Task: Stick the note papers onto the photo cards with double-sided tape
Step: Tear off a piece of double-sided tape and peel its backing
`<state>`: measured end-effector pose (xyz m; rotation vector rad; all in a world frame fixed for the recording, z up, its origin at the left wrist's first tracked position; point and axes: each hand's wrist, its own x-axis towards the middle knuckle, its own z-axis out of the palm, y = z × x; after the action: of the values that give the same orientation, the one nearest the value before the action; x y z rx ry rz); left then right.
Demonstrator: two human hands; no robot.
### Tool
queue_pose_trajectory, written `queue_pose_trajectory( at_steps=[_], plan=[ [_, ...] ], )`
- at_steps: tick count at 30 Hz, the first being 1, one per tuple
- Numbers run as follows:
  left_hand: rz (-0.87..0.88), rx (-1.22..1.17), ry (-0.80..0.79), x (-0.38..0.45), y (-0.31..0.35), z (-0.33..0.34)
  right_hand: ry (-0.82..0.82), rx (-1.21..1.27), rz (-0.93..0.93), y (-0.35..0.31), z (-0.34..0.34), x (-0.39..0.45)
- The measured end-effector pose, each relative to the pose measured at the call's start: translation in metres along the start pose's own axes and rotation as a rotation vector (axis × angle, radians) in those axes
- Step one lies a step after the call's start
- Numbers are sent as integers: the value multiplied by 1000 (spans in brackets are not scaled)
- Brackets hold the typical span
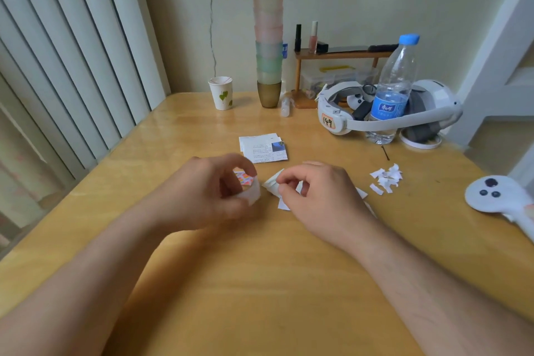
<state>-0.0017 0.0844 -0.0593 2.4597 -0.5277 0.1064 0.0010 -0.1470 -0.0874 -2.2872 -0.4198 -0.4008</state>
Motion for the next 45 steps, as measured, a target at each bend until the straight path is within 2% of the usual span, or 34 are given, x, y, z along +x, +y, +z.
queue_pose_trajectory(
  at_steps=[3,5,9,15,21,29,35,40,45],
  plan=[
    [-6,-376,87,0,10,4,22,41,-83,2,3,-1],
    [14,-540,136,0,16,10,19,74,-115,2,1,-2],
    [51,-651,194,-1,22,21,96,70,-195,2,-2,-3],
    [61,-598,217,-1,24,26,147,136,-224,0,-4,-3],
    [64,-539,215,-3,24,26,127,306,-158,-7,-5,-3],
    [73,-476,266,-6,28,29,73,370,-101,-14,-10,-7],
    [114,-291,336,-9,36,29,146,193,-224,-16,-8,-6],
    [113,-262,356,-7,34,30,160,89,-345,-17,-9,-6],
    [131,-234,358,-6,36,26,133,106,-356,-15,-9,-7]
  ],
)
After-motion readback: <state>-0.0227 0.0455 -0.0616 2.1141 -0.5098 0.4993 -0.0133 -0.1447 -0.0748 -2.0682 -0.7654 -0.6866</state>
